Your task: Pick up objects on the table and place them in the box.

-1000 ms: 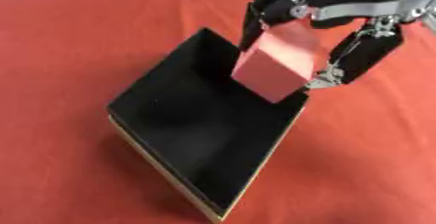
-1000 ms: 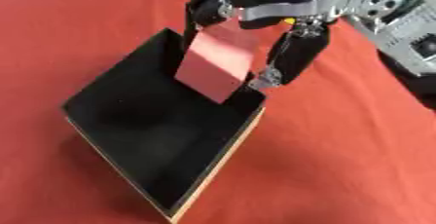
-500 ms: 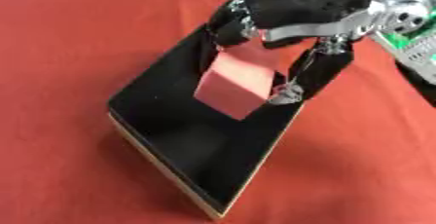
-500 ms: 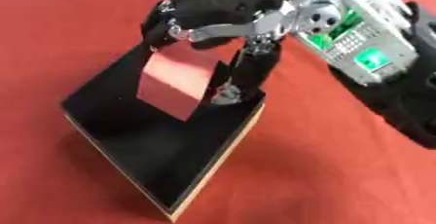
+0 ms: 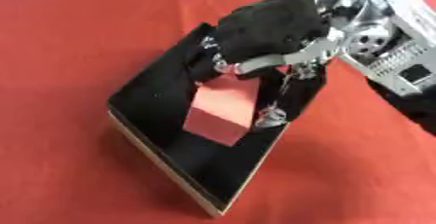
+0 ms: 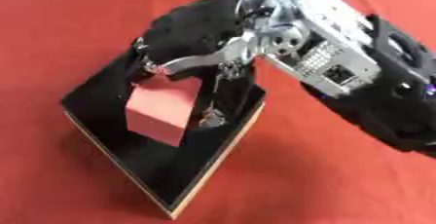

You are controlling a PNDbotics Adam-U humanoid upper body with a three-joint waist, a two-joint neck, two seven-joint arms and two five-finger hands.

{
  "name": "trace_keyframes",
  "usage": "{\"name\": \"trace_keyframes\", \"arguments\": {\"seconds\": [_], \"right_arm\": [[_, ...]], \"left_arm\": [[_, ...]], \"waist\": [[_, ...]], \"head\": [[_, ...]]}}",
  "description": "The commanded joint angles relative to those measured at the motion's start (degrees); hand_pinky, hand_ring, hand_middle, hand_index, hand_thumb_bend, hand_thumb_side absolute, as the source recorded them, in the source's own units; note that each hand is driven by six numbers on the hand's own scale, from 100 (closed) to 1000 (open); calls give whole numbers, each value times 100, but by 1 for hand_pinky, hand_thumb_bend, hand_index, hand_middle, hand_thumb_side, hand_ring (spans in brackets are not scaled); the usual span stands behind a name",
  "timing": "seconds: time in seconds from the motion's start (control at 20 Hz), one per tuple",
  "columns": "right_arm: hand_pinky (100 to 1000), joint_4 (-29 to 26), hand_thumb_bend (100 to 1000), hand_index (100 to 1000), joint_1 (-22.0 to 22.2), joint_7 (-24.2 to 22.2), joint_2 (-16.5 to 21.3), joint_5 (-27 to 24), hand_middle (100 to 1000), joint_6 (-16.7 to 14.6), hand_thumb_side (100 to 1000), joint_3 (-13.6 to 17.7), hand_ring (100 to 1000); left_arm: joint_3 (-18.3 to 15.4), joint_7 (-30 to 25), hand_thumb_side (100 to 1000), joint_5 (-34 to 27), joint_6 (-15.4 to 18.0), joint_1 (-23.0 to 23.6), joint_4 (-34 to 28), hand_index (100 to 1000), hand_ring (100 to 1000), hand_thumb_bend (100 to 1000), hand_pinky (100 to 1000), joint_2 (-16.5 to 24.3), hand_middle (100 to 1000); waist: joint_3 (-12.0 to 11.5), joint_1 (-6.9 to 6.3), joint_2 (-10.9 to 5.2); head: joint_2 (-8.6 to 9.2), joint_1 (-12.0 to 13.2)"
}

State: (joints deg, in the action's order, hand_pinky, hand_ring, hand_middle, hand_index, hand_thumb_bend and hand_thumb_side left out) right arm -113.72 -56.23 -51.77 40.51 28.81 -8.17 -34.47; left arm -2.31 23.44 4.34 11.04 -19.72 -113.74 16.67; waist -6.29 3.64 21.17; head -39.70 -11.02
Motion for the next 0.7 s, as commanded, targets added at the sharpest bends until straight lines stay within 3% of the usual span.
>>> {"name": "trace_keyframes", "arguments": {"seconds": [0.05,0.25,0.35,0.4,0.45,0.5,0.55,0.7], "right_arm": [[599,-87,100,685,30,-19,-16,545,568,9,100,-65,626],[612,-87,100,698,242,-20,-152,1219,584,-11,100,-3,645],[673,-87,285,735,296,-20,-192,1416,625,-67,100,4,695],[680,-87,303,740,314,-20,-206,1455,632,-108,100,-6,702],[744,-87,411,794,330,-20,-216,1470,732,-169,204,-25,775],[751,-87,415,804,349,-20,-215,1481,743,-243,220,-52,783],[800,-87,427,861,376,-20,-206,1485,814,-309,311,-84,854],[842,-41,436,903,433,-20,-189,1477,875,-442,389,-166,920]], "left_arm": [[3,-31,821,-18,3,-39,-85,846,752,203,573,57,671],[6,-37,823,-33,-2,-41,-85,845,753,203,572,39,671],[10,-44,823,-37,-4,-43,-85,845,753,203,572,34,671],[11,-46,823,-39,-5,-43,-85,845,753,203,572,31,671],[12,-49,824,-40,-6,-43,-85,845,753,203,572,29,671],[14,-52,824,-41,-7,-43,-85,845,753,203,572,27,671],[14,-54,823,-42,-7,-45,-85,845,753,203,572,27,671],[12,-54,823,-44,-8,-45,-85,844,753,203,572,27,671]], "waist": [[-16,-28,-131],[-47,-38,-103],[-55,-39,-94],[-57,-38,-91],[-59,-37,-87],[-62,-36,-84],[-67,-34,-82],[-75,-29,-85]], "head": [[15,-38],[37,-60],[45,-76],[47,-81],[48,-86],[51,-91],[52,-95],[52,-105]]}}
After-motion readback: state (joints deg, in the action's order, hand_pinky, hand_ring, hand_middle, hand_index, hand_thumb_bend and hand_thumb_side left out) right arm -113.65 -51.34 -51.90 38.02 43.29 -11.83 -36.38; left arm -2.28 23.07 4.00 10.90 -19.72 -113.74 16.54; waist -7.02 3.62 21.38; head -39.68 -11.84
